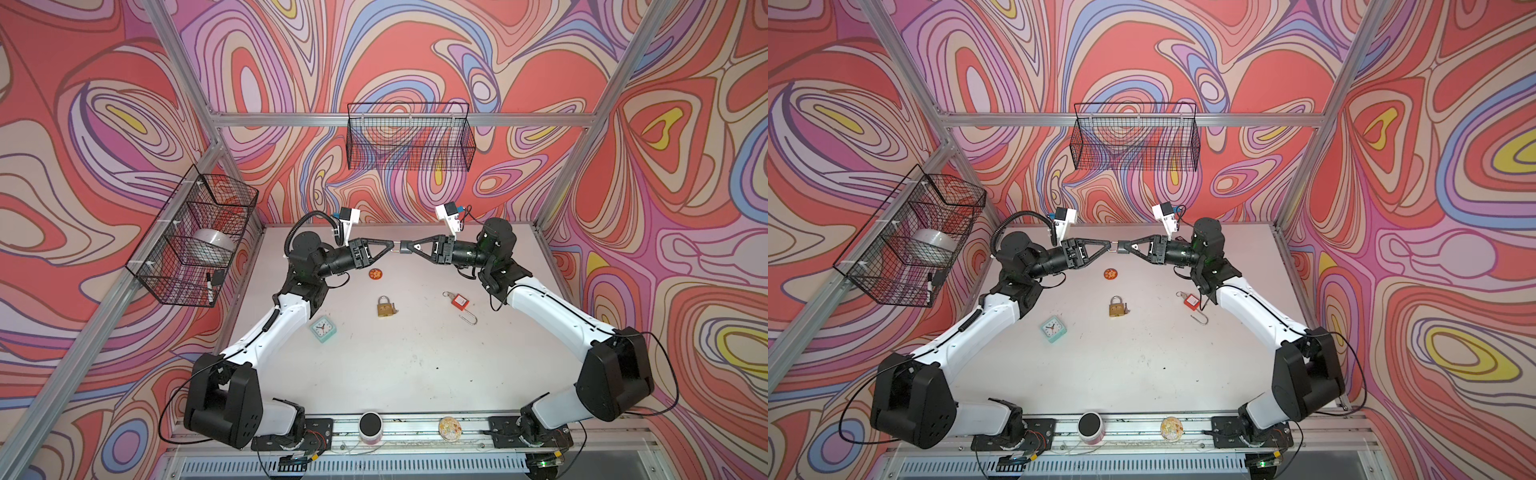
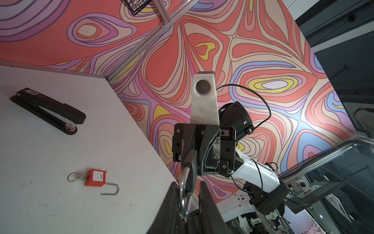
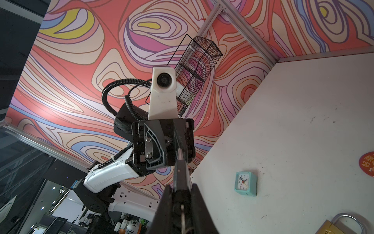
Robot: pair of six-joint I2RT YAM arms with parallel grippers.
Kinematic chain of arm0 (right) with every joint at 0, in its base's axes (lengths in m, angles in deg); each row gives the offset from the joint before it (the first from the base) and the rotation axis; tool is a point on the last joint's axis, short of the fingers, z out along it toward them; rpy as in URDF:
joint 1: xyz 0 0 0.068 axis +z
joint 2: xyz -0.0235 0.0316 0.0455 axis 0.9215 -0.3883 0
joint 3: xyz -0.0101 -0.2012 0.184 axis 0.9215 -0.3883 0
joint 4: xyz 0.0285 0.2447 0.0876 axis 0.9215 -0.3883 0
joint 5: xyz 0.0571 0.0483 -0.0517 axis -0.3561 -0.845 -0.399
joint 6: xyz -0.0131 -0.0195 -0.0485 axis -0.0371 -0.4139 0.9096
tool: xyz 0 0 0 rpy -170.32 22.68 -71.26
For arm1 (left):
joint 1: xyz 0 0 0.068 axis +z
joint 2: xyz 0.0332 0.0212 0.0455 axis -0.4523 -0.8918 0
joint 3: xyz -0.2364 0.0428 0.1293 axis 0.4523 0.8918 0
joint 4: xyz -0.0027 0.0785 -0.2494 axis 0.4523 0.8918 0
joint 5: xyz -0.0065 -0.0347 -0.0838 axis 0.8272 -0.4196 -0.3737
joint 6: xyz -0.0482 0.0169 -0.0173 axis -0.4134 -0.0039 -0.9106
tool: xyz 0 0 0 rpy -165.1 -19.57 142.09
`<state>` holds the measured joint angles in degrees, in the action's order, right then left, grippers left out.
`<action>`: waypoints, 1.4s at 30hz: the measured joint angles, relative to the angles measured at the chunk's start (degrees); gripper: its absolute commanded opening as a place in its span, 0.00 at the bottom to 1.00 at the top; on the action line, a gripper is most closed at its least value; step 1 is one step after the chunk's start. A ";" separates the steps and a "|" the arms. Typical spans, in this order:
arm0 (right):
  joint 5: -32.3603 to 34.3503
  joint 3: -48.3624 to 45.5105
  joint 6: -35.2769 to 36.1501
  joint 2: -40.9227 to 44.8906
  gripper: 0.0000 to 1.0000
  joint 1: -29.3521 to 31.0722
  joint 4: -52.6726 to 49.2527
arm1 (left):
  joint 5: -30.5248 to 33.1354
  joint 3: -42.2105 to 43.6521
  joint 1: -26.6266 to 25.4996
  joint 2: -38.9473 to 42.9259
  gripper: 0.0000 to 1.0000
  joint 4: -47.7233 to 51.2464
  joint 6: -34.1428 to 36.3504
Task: Lock with the key
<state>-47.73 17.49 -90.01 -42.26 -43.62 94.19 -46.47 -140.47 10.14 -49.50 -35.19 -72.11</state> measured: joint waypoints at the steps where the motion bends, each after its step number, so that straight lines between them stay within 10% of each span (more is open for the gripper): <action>1: 0.00 0.00 0.00 0.00 0.00 0.00 0.00 | 0.00 0.02 0.00 0.00 0.23 0.00 0.00; 11: -0.50 0.00 -0.13 0.02 0.00 0.00 0.37 | 0.04 0.17 0.04 0.00 0.00 0.35 -0.02; 42: -1.68 -2.89 -10.23 -4.74 0.00 0.07 20.09 | 3.17 0.50 -1.20 -0.31 0.00 -2.12 -0.70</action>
<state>-49.41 14.61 -100.24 -47.00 -43.55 114.28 -43.30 -139.97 8.94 -49.80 -37.31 -72.81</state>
